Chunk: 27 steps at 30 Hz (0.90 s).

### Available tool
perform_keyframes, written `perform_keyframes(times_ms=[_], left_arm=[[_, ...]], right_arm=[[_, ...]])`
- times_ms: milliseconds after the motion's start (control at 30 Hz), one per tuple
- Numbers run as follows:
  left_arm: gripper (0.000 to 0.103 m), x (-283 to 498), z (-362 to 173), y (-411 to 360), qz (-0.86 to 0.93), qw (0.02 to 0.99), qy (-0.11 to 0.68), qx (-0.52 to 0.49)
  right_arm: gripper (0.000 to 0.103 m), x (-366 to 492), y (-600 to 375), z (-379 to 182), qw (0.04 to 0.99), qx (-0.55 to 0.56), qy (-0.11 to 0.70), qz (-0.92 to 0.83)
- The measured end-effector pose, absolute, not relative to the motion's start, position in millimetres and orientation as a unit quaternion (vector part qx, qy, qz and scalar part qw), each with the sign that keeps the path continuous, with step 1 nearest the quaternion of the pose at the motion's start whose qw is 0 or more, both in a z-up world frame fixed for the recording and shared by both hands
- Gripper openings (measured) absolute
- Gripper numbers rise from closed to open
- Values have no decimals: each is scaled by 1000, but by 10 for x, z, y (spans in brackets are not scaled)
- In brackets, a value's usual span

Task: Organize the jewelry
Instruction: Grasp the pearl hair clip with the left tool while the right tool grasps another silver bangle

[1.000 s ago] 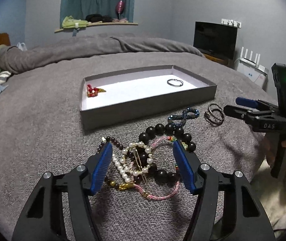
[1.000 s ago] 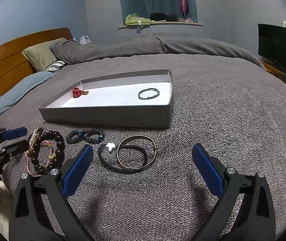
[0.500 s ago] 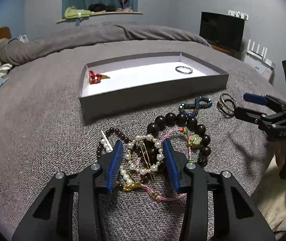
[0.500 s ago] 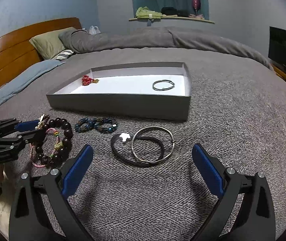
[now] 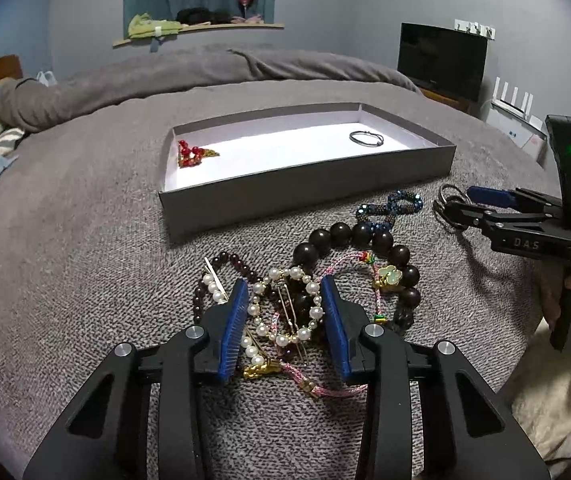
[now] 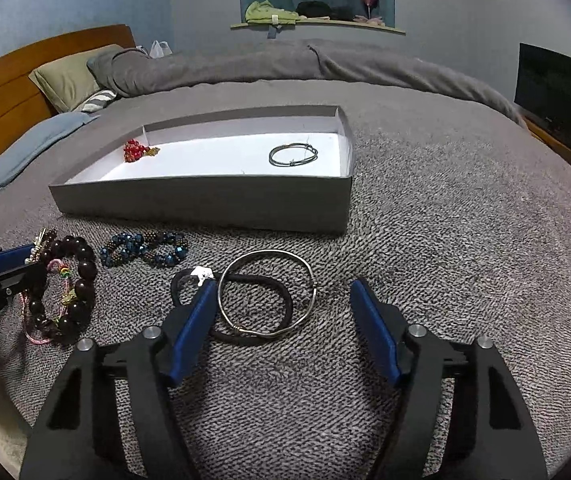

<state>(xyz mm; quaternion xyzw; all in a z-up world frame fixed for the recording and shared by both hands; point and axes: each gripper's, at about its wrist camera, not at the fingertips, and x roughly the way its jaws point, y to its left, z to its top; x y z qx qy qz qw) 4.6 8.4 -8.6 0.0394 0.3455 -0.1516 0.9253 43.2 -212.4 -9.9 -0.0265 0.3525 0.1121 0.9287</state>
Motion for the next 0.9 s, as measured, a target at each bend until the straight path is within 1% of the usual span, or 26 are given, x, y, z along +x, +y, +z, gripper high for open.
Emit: perform_keyframes(times_ms=[67, 100, 133, 667, 900], left_arm=[[39, 48, -86, 87, -151, 925, 345, 39], [39, 47, -86, 89, -151, 926, 345, 38], [39, 46, -83, 87, -151, 926, 344, 37], [39, -6, -48, 84, -152, 930, 333, 42], [38, -79, 60, 91, -152, 939, 306, 38]], right_arm=[[58, 430, -2119, -95, 929, -28, 352, 114], [52, 423, -2124, -86, 929, -28, 350, 113], [51, 421, -2129, -77, 930, -27, 349, 113], [51, 352, -2180, -1, 935, -13, 333, 119], [51, 309, -2185, 60, 941, -15, 317, 117]])
